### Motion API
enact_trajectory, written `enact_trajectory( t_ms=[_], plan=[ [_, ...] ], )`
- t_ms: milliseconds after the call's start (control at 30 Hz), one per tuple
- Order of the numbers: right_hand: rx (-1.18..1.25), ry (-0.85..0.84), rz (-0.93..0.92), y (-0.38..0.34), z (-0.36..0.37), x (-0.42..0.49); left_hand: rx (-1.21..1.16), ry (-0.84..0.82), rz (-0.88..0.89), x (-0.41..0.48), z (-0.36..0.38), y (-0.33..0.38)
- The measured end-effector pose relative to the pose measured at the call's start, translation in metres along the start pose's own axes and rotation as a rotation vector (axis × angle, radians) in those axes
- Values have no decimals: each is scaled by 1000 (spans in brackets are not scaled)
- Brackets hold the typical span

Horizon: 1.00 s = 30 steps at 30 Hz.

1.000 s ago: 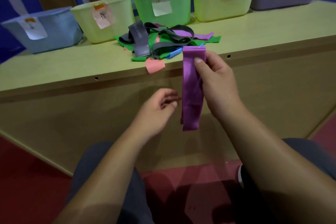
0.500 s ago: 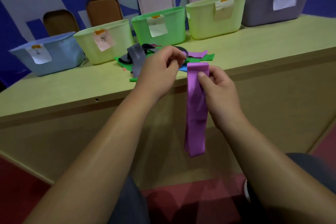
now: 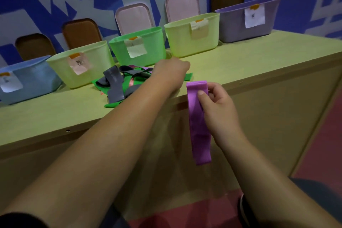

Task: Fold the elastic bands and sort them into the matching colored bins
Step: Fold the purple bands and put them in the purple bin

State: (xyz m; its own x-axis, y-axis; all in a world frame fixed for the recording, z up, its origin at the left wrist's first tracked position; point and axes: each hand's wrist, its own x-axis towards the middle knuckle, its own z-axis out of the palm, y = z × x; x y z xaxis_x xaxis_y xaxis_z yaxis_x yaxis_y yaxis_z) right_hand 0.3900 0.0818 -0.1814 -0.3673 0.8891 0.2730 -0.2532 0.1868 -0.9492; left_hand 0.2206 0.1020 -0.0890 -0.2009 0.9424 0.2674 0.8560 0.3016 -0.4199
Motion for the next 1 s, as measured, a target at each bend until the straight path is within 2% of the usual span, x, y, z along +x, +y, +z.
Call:
enact_trajectory(
  t_ms=[133, 200, 267, 400, 467, 733, 833, 1000],
  plan=[
    [-5, 18, 10, 1, -8, 5, -34, -67, -43, 12, 3, 3],
    [-13, 16, 12, 1, -12, 6, -148, -57, -109, 16, 1, 0],
    [-21, 0, 12, 0, -13, 4, -354, 7, -185, 19, 3, -10],
    [-23, 1, 17, -3, -13, 2, -913, 293, -396, 15, -1, -41],
    [-2, -3, 32, -4, -11, 0, -1155, 375, -452, 8, -12, -56],
    [55, -34, 36, -11, 3, -13, -1668, 669, -362, -51, -76, -88],
    [50, -90, 5, -12, 9, -20, -1894, 712, -278, -79, -91, -88],
    [132, -150, -25, -13, 17, -32, -2119, 721, -179, -124, -91, -84]
  ],
)
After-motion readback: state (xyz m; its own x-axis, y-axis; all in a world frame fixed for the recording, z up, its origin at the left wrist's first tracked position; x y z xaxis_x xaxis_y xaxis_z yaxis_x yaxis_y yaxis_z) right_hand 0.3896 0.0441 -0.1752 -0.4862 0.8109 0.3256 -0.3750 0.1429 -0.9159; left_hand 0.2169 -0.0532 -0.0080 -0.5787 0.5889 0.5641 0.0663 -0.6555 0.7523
